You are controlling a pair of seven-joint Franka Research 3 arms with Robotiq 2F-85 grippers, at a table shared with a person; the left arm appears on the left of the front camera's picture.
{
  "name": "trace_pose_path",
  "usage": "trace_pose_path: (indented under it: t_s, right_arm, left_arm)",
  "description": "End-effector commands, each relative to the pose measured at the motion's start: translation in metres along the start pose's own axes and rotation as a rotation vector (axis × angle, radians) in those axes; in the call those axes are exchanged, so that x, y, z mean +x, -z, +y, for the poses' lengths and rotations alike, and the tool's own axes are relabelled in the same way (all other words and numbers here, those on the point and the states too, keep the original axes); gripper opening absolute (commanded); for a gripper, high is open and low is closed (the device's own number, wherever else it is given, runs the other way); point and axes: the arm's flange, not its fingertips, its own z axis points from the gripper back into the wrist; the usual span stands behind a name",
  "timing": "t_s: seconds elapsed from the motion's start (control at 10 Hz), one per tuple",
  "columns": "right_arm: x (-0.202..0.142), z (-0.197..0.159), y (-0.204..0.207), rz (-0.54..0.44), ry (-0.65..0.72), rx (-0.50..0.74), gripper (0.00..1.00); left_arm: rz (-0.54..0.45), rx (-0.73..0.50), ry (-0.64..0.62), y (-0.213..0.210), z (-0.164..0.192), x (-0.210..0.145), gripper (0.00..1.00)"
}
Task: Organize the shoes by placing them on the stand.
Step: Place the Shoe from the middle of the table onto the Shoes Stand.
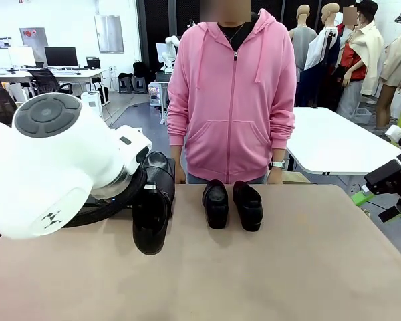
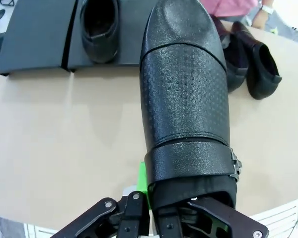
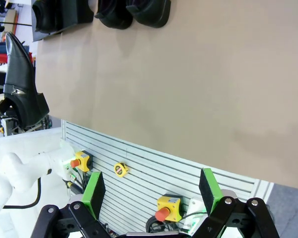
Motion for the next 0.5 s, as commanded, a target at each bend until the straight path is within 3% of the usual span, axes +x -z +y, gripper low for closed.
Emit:
trace_pose_path:
  t_s: [0.0,0.2,0.4]
  right_arm:
    - [0.004,0.003,-0.002,-0.002,-0.001,0.022,1.0]
    - [0.004,0.003,-0.002,-0.002,-0.001,0.022,1.0]
    - [0.004,0.003,-0.002,-0.002,-0.001,0.022,1.0]
  left_arm:
    - [-0.009,0.08,-0.056,0.013,-0.009,0.027,0.0]
    - [0.033,0.046,-0.058,0.051,-0.031,0.105,0.0]
    - [0.037,0.002,-0.095,0.091,-0.035,0.162,0.0]
